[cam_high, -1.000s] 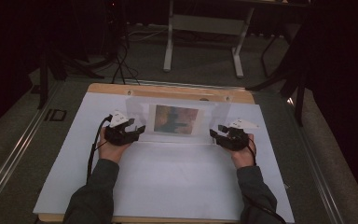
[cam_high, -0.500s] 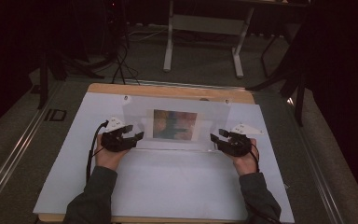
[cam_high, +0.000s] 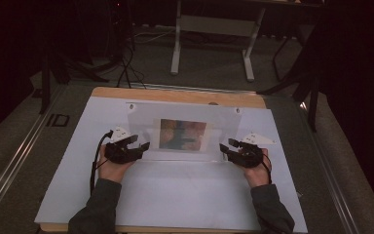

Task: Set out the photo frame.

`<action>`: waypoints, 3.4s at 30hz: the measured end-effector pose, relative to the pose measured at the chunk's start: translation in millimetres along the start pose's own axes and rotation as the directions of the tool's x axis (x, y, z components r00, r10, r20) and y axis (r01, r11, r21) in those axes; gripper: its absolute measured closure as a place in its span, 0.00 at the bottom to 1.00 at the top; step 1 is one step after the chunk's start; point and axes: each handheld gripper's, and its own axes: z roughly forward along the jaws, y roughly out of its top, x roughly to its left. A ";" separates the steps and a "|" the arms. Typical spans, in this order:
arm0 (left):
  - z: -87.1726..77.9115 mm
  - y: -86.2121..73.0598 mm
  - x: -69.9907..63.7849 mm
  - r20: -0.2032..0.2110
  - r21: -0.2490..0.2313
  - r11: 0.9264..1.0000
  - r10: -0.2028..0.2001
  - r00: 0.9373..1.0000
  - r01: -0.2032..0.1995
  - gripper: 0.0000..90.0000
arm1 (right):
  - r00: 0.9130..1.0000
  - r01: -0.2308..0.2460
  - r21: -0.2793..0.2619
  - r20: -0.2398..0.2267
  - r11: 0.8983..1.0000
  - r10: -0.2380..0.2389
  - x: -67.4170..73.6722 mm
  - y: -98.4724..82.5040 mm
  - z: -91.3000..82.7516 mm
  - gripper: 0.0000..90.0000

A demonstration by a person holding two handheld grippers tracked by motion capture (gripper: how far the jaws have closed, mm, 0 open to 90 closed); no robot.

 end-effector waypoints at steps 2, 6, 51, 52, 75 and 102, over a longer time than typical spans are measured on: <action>-1.2 -0.6 -1.3 -0.003 0.005 1.000 0.005 1.000 -0.005 0.46 | 1.000 -0.004 0.005 -0.006 1.000 0.005 -0.1 -1.5 0.2 0.57; -2.3 -3.7 -1.4 0.004 0.001 1.000 0.001 1.000 -0.001 0.47 | 1.000 0.014 0.001 -0.006 1.000 -0.014 1.6 -3.5 -0.8 0.57; -0.4 -8.3 7.1 0.057 -0.023 0.999 -0.042 0.997 0.043 0.46 | 0.999 0.021 0.001 -0.025 1.000 -0.021 1.7 -4.4 -3.3 0.60; -0.5 -8.2 7.2 0.057 -0.023 0.999 -0.041 0.998 0.043 0.46 | 0.999 0.018 0.000 -0.027 1.000 -0.018 1.6 -4.5 -3.4 0.60; -5.9 -7.6 10.6 0.064 -0.005 0.999 -0.033 0.997 0.033 0.47 | 0.996 0.081 0.035 -0.043 0.996 -0.079 1.6 -2.8 -4.5 0.54; -67.6 -9.6 45.1 0.107 -0.094 0.993 -0.055 0.993 0.065 0.61 | 0.998 0.033 0.067 -0.058 0.997 -0.029 -36.1 -3.6 -39.4 0.54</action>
